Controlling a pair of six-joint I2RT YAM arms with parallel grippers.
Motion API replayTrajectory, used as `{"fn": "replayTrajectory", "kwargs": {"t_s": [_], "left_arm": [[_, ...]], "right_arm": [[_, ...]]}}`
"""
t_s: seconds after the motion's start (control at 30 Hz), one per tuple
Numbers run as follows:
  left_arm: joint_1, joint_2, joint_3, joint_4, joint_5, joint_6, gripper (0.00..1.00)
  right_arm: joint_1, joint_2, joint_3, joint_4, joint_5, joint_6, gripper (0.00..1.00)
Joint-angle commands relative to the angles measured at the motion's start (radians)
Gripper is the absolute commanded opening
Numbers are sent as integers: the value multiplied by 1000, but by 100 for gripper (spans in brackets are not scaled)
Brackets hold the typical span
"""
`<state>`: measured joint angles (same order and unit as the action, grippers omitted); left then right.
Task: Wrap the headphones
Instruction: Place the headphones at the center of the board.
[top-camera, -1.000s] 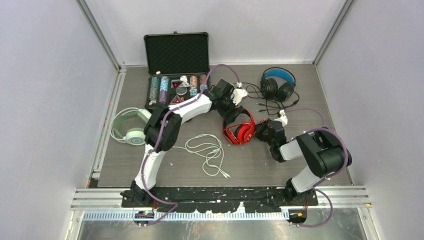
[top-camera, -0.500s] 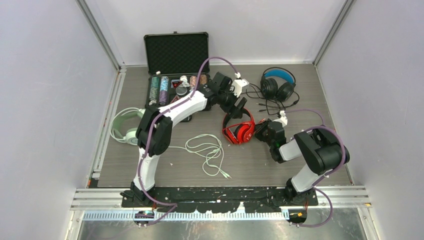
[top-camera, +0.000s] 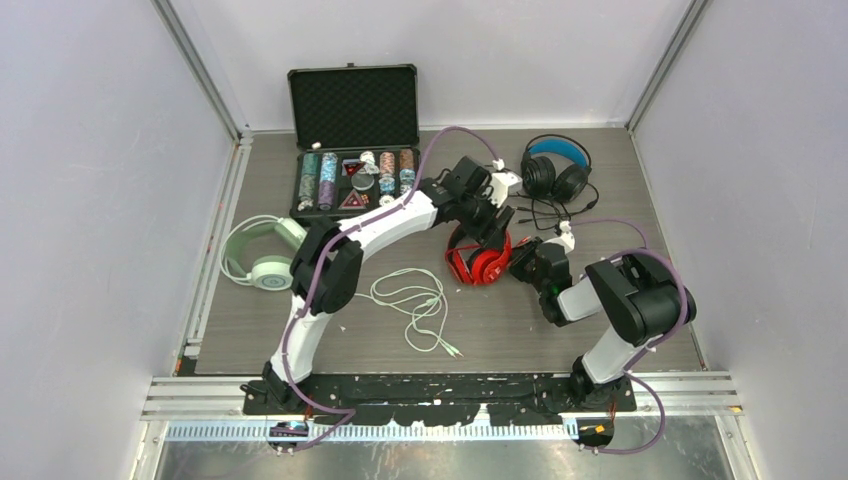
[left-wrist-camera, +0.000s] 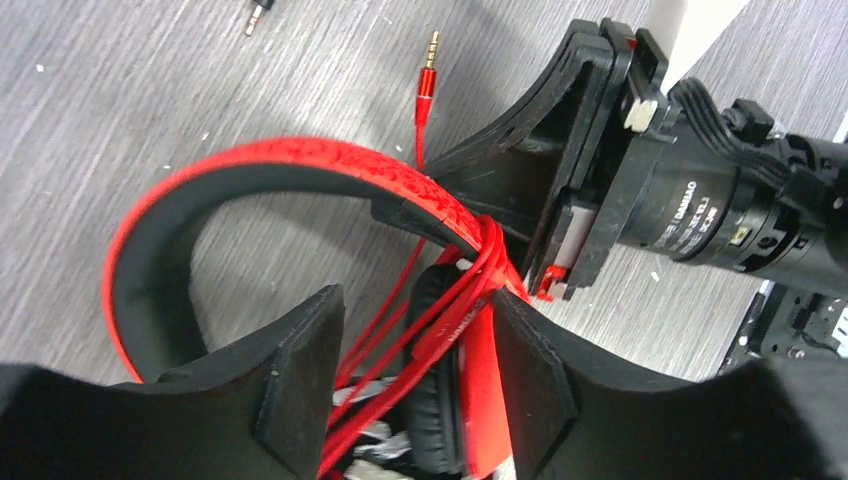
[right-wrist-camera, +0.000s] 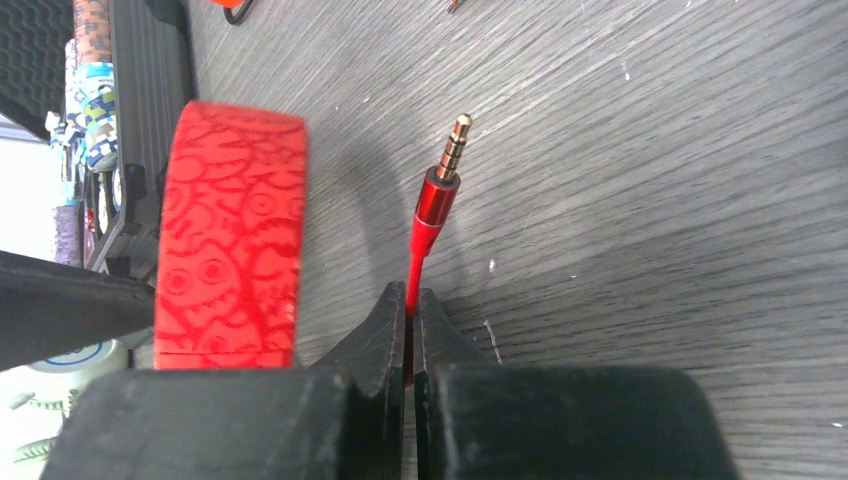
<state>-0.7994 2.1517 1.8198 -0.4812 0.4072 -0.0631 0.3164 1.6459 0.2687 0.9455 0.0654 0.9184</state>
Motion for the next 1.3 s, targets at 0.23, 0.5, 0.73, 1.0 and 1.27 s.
{"fn": "replayTrajectory", "kwargs": {"t_s": [0.23,0.5,0.73,1.0,1.27], "left_arm": [[-28,54,43,-14,-122,-113,46],[-42,62,12,-40,-259,-124,44],[-59,99,49,-73,-283,-99,44],[-84,127,84,-156,-367,-70,43],[-101,199,210,-290,-400,-58,45]], "right_arm": [[-4,-1,-4,3,24,-8,6],[-4,-9,-26,-21,48,37,12],[-4,-57,-42,-56,74,67,18],[-4,-170,-40,-182,106,78,23],[-4,-506,-2,-658,273,162,24]]}}
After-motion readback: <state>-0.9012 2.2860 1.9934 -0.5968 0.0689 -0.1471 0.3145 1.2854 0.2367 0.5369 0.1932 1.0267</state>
